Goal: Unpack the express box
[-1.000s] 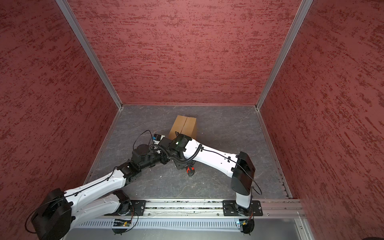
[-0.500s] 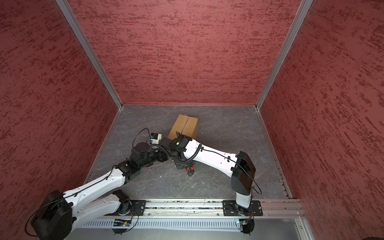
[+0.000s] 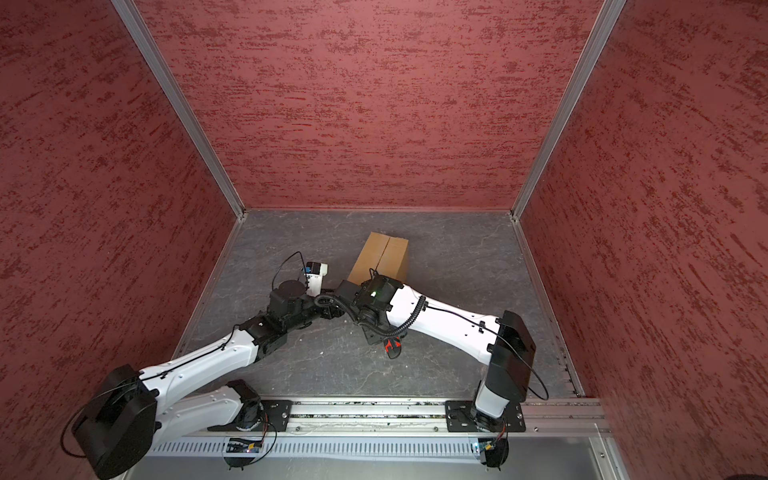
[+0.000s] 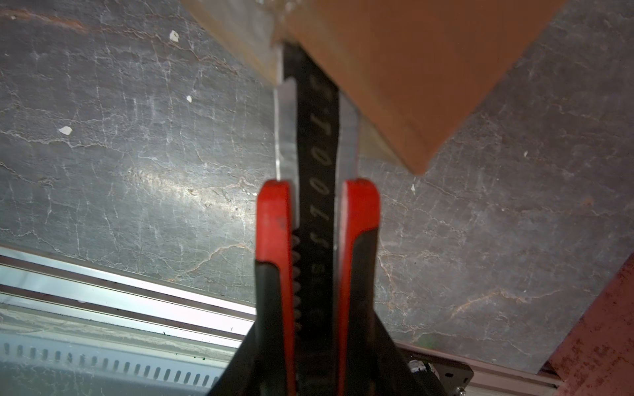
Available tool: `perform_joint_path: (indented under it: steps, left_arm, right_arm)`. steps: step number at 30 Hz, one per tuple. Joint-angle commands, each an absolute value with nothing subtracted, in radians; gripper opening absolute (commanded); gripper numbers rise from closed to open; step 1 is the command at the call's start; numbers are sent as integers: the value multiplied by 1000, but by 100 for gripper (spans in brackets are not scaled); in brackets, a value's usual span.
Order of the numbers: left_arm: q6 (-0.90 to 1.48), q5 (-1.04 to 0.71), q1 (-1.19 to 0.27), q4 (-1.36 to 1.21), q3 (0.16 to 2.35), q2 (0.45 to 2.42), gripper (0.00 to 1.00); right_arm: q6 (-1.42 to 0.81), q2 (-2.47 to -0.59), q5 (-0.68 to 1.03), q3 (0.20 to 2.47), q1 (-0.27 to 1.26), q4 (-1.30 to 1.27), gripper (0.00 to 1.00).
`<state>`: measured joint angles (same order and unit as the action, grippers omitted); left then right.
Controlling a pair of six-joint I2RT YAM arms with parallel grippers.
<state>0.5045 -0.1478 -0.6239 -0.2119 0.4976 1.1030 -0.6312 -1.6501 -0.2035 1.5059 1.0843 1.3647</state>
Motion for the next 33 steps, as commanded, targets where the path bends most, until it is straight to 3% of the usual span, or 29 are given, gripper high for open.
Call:
perform_joint_path:
  steps: [1, 5, 14, 25, 27, 33]
  left_arm:
    - [516, -147, -629, -219, 517, 1063, 85]
    - [492, -164, -626, -163, 540, 1024, 100]
    - [394, -458, -467, -11, 762, 1261, 100]
    - [445, -575, -509, 0, 875, 1475, 100]
    - [446, -574, -515, -3, 889, 1509, 95]
    - [473, -555, -526, -11, 913, 1567, 67]
  right_arm:
    - [-663, -1609, -205, 1496, 1081, 1351, 0]
    - [-662, -1592, -198, 1472, 1080, 1340, 0]
    - [-676, -1539, -189, 1412, 1072, 1308, 0]
    - [-680, -1523, -186, 1371, 1066, 1290, 0]
    - [-681, -1523, -184, 1362, 1065, 1288, 0]
    - [-693, -1517, -184, 1350, 1063, 1290, 0]
